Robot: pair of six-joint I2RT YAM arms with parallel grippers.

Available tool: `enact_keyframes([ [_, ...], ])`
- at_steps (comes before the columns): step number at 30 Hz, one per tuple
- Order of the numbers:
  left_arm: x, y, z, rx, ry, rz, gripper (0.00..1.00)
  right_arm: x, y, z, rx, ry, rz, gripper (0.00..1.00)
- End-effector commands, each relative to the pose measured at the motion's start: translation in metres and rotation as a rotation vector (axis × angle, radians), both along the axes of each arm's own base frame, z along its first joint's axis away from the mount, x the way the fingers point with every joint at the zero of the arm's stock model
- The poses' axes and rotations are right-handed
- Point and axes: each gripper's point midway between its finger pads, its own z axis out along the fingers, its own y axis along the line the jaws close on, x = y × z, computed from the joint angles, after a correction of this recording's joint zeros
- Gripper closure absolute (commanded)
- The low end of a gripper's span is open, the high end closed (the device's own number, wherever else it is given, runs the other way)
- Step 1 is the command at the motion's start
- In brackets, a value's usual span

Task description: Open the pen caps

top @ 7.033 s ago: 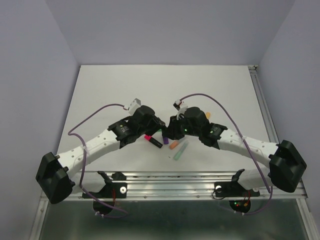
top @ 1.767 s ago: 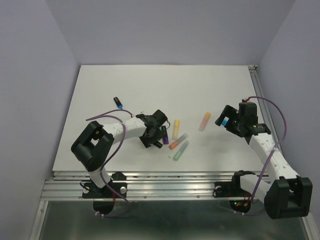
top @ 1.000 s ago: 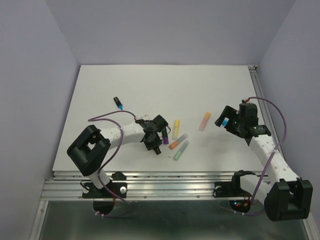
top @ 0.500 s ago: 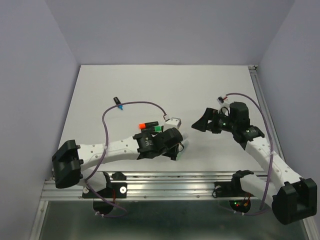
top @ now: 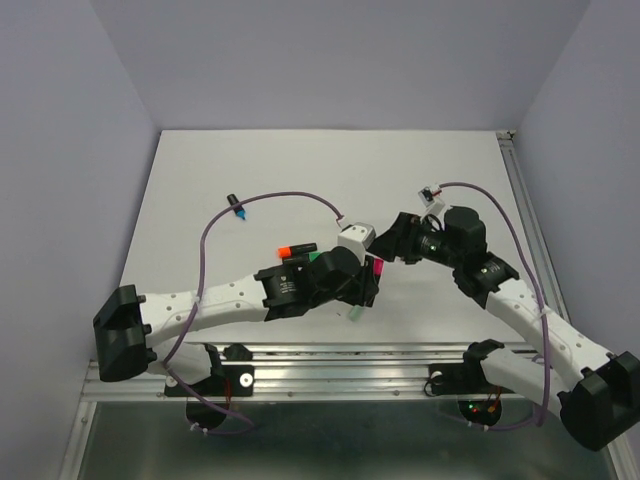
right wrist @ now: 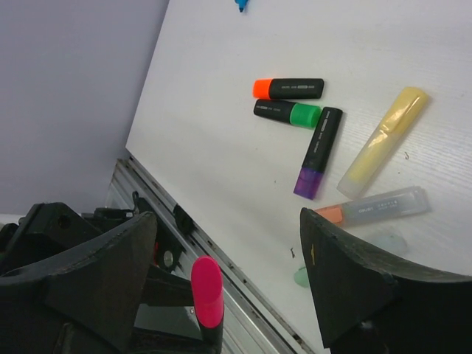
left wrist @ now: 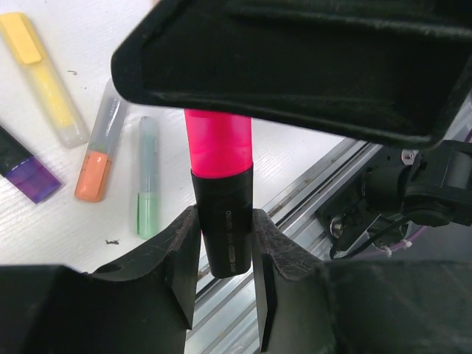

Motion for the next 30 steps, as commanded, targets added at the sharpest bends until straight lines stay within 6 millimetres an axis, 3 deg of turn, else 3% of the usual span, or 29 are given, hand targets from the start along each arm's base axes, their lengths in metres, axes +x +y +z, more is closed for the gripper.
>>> enact_keyframes([
  [1,0.009,-0.007,0.016,-0.044,-0.046,0.021,1.0,0.003,0.013,0.025,0.041,-0.069,0.003,0.2],
  [5,0.013,-0.007,0.012,-0.037,-0.031,0.057,1.0,0.003,0.017,0.023,0.027,-0.062,-0.009,0.3],
  [9,0.017,-0.005,0.016,-0.051,-0.031,0.1,1.0,-0.001,0.016,0.011,-0.008,-0.024,-0.016,0.32],
  [11,0.018,-0.005,0.016,-0.051,-0.034,0.107,1.0,-0.002,0.017,0.009,-0.01,-0.02,-0.017,0.42],
  [20,0.02,-0.007,0.02,-0.064,-0.038,0.112,1.0,-0.004,0.022,0.005,-0.018,0.002,0.0,0.55],
  [24,0.021,-0.007,0.022,-0.073,-0.037,0.12,1.0,-0.006,0.022,0.004,-0.015,0.01,0.001,0.65],
  [28,0.02,-0.007,0.024,-0.083,-0.039,0.117,1.0,-0.005,0.021,0.006,-0.014,0.003,-0.011,0.84],
  [30,0.018,-0.007,0.023,-0.084,-0.033,0.107,1.0,-0.003,0.019,0.008,-0.012,0.004,-0.032,0.88],
])
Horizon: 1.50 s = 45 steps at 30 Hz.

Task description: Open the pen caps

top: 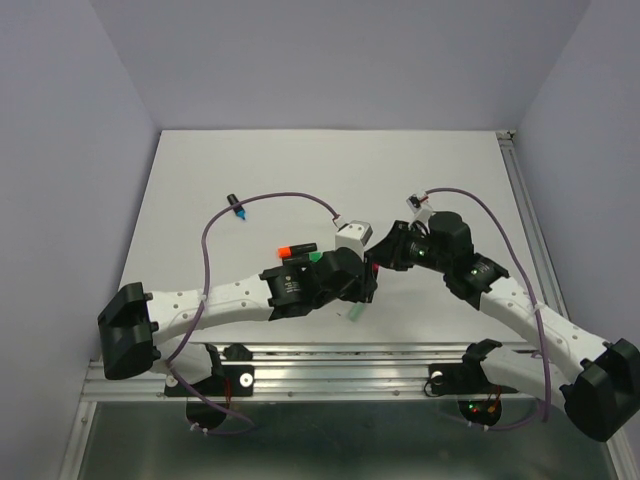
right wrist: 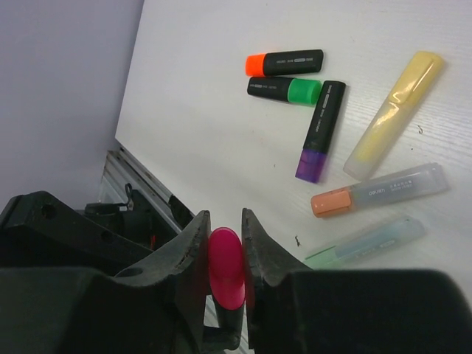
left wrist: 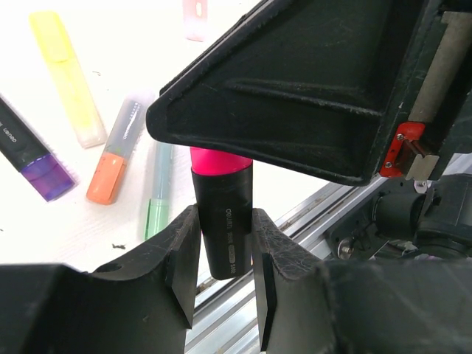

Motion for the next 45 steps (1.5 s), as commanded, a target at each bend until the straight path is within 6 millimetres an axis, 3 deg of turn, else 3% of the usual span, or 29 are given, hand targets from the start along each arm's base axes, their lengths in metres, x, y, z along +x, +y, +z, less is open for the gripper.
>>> enact_keyframes([
  [1,0.004,-0.009,0.029,-0.088,-0.033,0.008,1.0,0.011,-0.002,0.026,0.019,-0.067,-0.053,0.94],
  [2,0.003,-0.008,0.025,-0.084,-0.028,0.005,1.0,0.014,-0.005,0.025,0.007,-0.062,-0.08,0.99],
  [5,-0.005,-0.007,0.017,-0.085,0.01,-0.019,1.0,0.029,-0.014,0.027,-0.012,-0.066,-0.18,0.99],
  [9,-0.035,-0.004,-0.005,-0.097,0.119,-0.118,1.0,0.056,-0.033,0.032,-0.079,-0.082,-0.341,0.99],
  [14,-0.062,0.011,-0.028,-0.084,0.195,-0.157,1.0,0.102,-0.064,0.056,-0.085,-0.135,-0.475,0.99],
  [15,-0.064,0.013,-0.025,-0.1,0.198,-0.154,1.0,0.114,-0.076,0.058,-0.078,-0.137,-0.512,0.99],
  [19,-0.073,0.019,-0.028,-0.108,0.226,-0.169,1.0,0.13,-0.087,0.071,-0.055,-0.161,-0.525,0.99],
  [26,-0.085,0.016,-0.05,-0.055,0.272,-0.207,1.0,0.137,-0.093,0.079,-0.043,-0.169,-0.531,0.99],
  [31,-0.073,0.01,-0.043,-0.044,0.226,-0.176,1.0,0.124,-0.082,0.074,-0.035,-0.157,-0.445,0.99],
  [33,-0.066,0.004,-0.027,-0.049,0.184,-0.174,0.85,0.116,-0.077,0.073,-0.028,-0.159,-0.396,0.99],
  [34,-0.059,0.006,-0.024,-0.034,0.158,-0.145,0.71,0.108,-0.071,0.069,-0.024,-0.155,-0.341,0.99],
  [36,-0.044,0.003,-0.008,-0.038,0.095,-0.118,0.54,0.096,-0.066,0.07,-0.016,-0.169,-0.288,0.99],
  [39,-0.026,0.001,0.01,-0.068,0.056,-0.107,0.03,0.076,-0.06,0.067,0.007,-0.18,-0.209,0.99],
  [41,-0.019,-0.006,0.028,-0.136,0.021,-0.14,0.01,0.063,-0.055,0.062,0.026,-0.177,-0.154,0.99],
  [42,-0.023,-0.007,0.036,-0.176,0.023,-0.181,0.01,0.058,-0.053,0.064,0.037,-0.189,-0.135,0.99],
  [43,-0.014,-0.01,0.05,-0.237,-0.011,-0.18,0.01,0.054,-0.052,0.069,0.055,-0.208,-0.117,0.99],
  [45,-0.019,-0.012,0.065,-0.308,-0.02,-0.24,0.01,0.043,-0.046,0.069,0.08,-0.209,-0.059,0.99],
])
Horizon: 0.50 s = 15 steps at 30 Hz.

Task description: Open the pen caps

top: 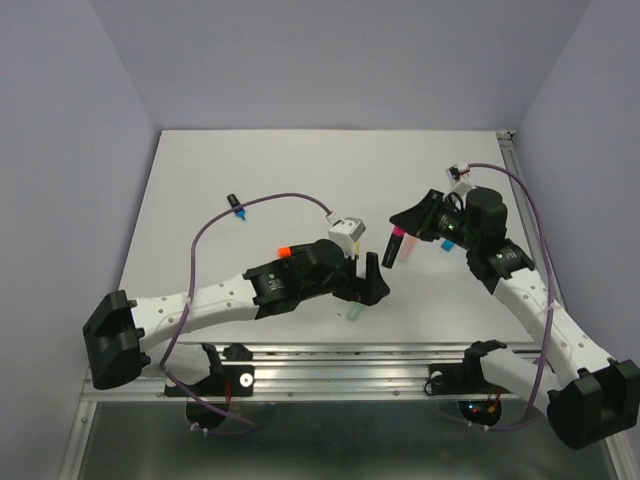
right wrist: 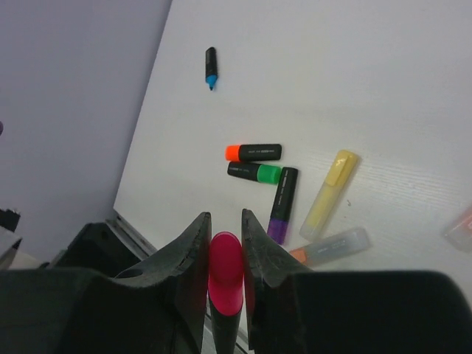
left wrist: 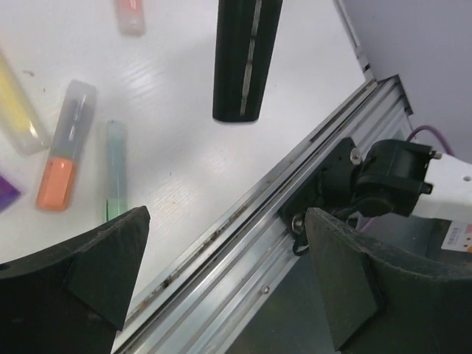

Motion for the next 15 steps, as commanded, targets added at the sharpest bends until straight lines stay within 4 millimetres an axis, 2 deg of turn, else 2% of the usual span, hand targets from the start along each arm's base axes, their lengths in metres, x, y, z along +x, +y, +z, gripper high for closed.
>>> enact_keyframes([
  [1,0.007,-0.01,0.066,-0.235,-0.122,-0.094,0.01,-0.027,0.021,0.018,0.063,-0.093,0.187,0.99],
  [2,0.009,-0.01,0.07,-0.244,-0.129,-0.101,0.01,-0.032,0.023,0.017,0.071,-0.086,0.21,0.99],
  [5,0.02,-0.008,0.078,-0.265,-0.149,-0.081,0.01,-0.043,0.028,0.033,0.138,-0.135,0.264,0.99],
  [8,0.016,-0.016,0.088,-0.32,-0.171,-0.13,0.01,-0.051,0.032,0.04,0.184,-0.147,0.3,0.99],
  [12,0.017,-0.031,0.087,-0.333,-0.165,-0.17,0.02,-0.053,0.035,0.044,0.21,-0.147,0.322,0.99],
  [15,0.025,-0.039,0.086,-0.324,-0.174,-0.157,0.09,-0.058,0.038,0.049,0.255,-0.138,0.349,0.99],
])
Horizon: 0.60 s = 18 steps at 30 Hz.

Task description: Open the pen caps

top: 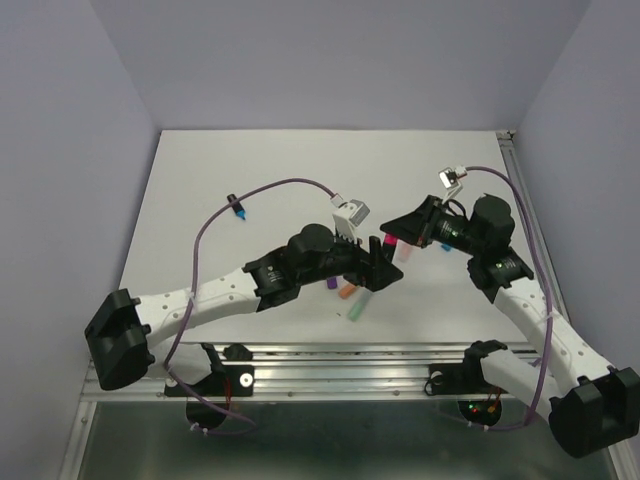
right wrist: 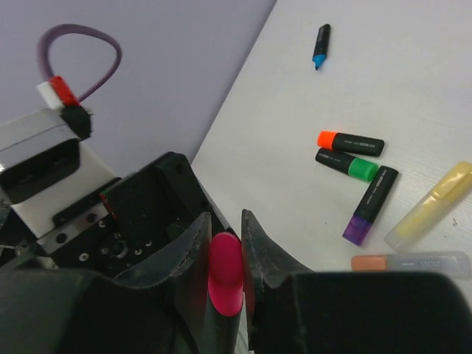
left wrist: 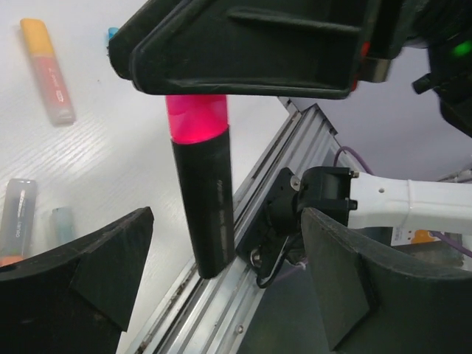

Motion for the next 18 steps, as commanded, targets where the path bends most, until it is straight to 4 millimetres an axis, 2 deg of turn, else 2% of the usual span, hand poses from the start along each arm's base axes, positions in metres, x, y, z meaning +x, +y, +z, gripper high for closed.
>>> enact_keyframes([
  [1,0.006,-0.018,0.021,-0.056,-0.063,-0.034,0.22,-0.013,0.008,0.02,0.086,-0.07,0.08,0.99],
  [3,0.009,-0.023,0.022,-0.058,-0.063,-0.032,0.43,-0.011,0.008,0.014,0.081,-0.055,0.066,0.99],
  [4,0.009,-0.024,0.024,-0.064,-0.058,-0.031,0.7,-0.008,0.007,0.01,0.066,-0.048,0.054,0.99],
  [5,0.01,-0.024,0.024,-0.068,-0.052,-0.026,0.89,-0.004,0.005,0.007,0.059,-0.043,0.029,0.99],
  [6,0.01,-0.023,0.02,-0.066,-0.043,-0.022,1.0,-0.001,0.004,0.005,0.05,-0.043,0.014,0.99],
  [7,0.009,-0.023,0.022,-0.079,-0.045,-0.023,1.0,0.002,0.003,-0.001,0.027,-0.037,0.0,0.99],
  [9,0.004,-0.019,0.012,-0.091,-0.016,-0.023,1.0,0.01,0.0,-0.005,0.006,-0.031,-0.04,0.99],
  [10,0.003,-0.016,0.019,-0.127,-0.023,-0.023,1.0,0.013,-0.001,-0.006,-0.002,-0.034,-0.049,0.99],
  [11,-0.003,-0.011,0.013,-0.134,-0.006,-0.03,1.0,0.022,-0.004,-0.01,-0.011,-0.027,-0.098,0.99],
  [13,-0.009,-0.007,0.015,-0.165,0.002,-0.038,1.0,0.034,-0.01,-0.011,-0.026,-0.046,-0.161,0.99],
  [14,-0.013,-0.004,0.013,-0.172,0.006,-0.048,1.0,0.049,-0.017,-0.013,-0.043,-0.046,-0.239,0.99],
  [16,-0.025,0.004,0.007,-0.182,0.028,-0.063,1.0,0.061,-0.022,-0.012,-0.07,-0.065,-0.279,0.99],
  [17,-0.032,0.005,0.003,-0.18,0.041,-0.073,1.0,0.069,-0.023,-0.002,-0.064,-0.079,-0.292,0.99],
  [18,-0.039,0.01,-0.001,-0.184,0.059,-0.075,1.0,0.077,-0.022,-0.006,-0.066,-0.052,-0.289,0.99],
])
